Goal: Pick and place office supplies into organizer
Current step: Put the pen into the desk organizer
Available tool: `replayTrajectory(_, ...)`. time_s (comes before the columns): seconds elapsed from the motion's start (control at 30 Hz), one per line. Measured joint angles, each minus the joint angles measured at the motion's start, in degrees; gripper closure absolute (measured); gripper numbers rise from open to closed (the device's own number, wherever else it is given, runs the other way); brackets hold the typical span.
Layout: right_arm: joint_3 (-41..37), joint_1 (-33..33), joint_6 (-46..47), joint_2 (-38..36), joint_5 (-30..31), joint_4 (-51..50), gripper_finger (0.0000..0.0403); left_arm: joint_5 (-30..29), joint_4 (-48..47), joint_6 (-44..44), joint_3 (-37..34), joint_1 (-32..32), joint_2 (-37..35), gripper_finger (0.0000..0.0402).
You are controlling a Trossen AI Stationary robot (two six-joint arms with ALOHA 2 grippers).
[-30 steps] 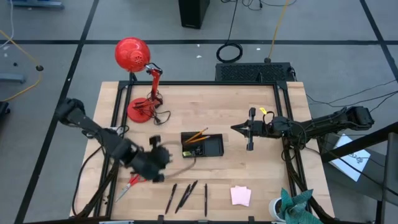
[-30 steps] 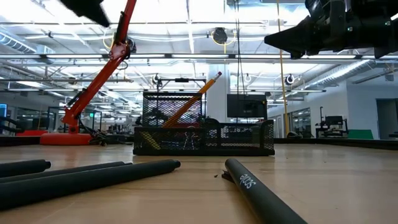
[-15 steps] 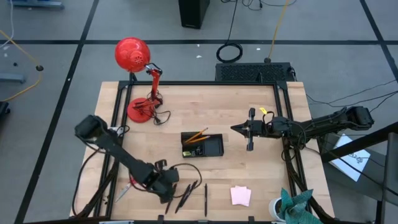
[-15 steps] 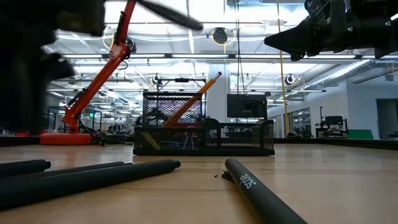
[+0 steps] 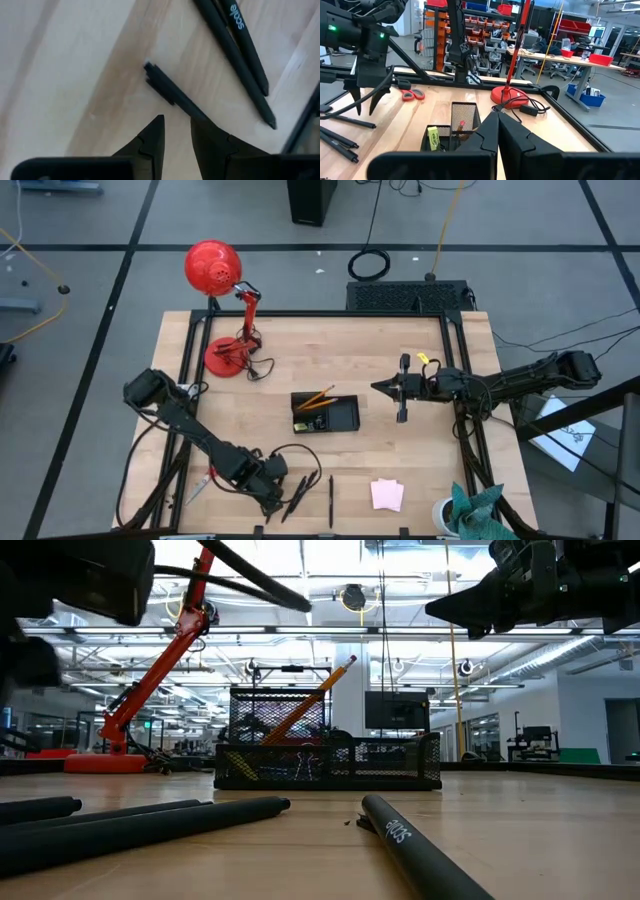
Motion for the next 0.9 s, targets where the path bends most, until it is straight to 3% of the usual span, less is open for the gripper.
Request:
replayTrajectory(0.33, 0.0, 0.0, -1.5, 0.0, 0.0, 0.0, 0.0403, -2.9, 3.5, -2.6, 4.9, -4.5, 0.0, 0.0304)
replayTrajectory(0.63, 0.0, 0.1, 1.5, 0.0, -4.7, -0.7, 0.0403, -8.9, -13.6, -4.0, 20.9, -3.9, 4.4, 0.0305)
replayTrajectory(0.9, 0.0, 0.1, 1.0, 0.0, -4.6, -0.7, 0.0403, -4.0, -23.0, -8.8, 23.5, -0.2, 10.6, 0.0305)
